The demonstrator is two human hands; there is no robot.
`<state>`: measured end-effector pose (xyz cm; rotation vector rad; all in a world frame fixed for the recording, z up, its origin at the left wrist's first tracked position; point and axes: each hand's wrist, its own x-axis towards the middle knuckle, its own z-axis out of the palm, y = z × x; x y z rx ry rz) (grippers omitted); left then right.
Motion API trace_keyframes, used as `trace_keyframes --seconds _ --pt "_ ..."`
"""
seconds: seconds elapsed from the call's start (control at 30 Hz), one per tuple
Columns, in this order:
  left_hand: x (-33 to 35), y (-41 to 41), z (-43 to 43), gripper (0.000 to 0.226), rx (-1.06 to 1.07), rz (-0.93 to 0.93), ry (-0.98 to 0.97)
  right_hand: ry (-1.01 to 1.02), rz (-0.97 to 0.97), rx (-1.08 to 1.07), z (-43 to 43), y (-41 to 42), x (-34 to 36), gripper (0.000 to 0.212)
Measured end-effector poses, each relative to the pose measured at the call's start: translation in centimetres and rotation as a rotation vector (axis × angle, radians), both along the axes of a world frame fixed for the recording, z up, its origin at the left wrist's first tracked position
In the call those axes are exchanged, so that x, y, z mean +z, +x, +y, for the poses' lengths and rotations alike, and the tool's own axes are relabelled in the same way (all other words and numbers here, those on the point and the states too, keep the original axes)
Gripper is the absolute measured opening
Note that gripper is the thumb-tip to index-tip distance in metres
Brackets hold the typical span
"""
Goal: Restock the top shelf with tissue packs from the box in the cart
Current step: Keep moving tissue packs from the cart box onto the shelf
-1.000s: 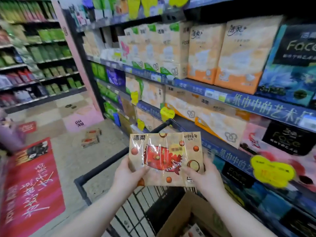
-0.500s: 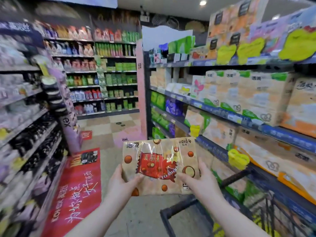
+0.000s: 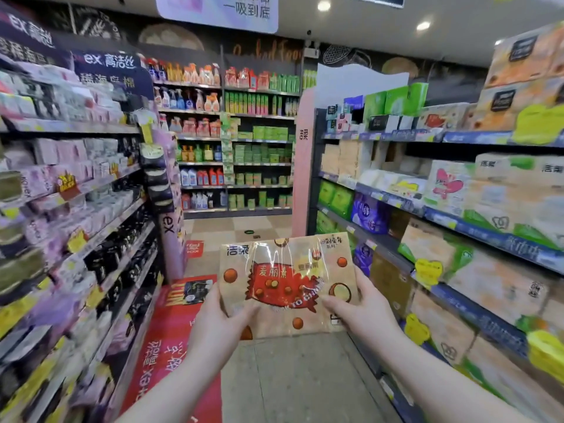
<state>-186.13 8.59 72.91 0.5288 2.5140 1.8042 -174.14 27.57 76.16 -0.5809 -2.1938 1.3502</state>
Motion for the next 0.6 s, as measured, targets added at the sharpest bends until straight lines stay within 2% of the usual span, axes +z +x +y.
trace_keyframes --seconds 0.27,0.47,0.6 --pt "0.9 -10.5 3.8 0.038 0.057 0.064 0.027 -0.035 0.058 0.092 4.5 -11.5 0.6 0.051" --pt "2.7 -20.1 12.0 0.045 0.05 0.116 0.048 -0.01 0.091 0.079 12.3 -20.7 2.4 0.055" --pt "3.9 -25.5 18.5 0.052 0.033 0.127 0.066 0.038 0.084 0.015 18.5 -25.6 3.9 0.071"
